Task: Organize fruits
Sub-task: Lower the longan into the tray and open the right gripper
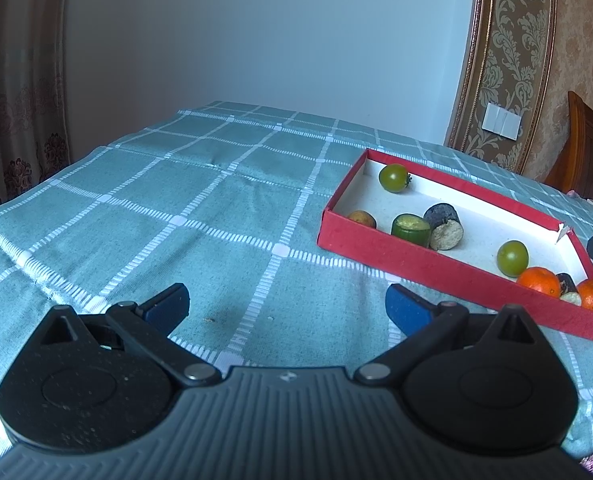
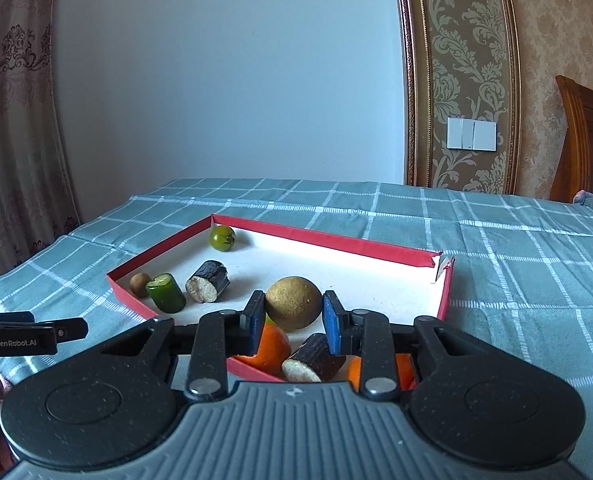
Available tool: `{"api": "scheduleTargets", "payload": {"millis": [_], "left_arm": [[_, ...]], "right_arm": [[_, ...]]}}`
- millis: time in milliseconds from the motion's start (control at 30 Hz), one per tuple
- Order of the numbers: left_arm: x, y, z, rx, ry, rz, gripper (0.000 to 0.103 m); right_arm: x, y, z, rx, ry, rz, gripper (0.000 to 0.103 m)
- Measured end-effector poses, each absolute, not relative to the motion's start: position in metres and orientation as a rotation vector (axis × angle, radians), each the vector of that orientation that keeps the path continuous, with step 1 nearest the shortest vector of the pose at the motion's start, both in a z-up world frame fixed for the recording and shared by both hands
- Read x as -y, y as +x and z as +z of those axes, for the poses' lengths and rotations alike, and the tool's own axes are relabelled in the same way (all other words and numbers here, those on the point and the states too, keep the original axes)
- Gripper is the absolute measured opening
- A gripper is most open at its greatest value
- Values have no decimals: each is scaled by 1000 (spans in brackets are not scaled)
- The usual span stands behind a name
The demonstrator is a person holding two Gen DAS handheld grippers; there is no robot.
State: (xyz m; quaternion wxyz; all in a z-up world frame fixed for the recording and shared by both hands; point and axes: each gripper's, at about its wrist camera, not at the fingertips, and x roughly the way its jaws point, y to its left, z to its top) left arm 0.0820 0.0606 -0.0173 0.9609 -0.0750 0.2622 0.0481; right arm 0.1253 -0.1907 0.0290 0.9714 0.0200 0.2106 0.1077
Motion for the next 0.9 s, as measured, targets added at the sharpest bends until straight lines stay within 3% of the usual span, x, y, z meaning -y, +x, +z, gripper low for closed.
{"api": "scheduleTargets", "payload": {"millis": [900], "left_arm": [[-61,82,-17,-532,-154,97,103]], "right_arm": [[212,158,11,-468,78,109,30]]}}
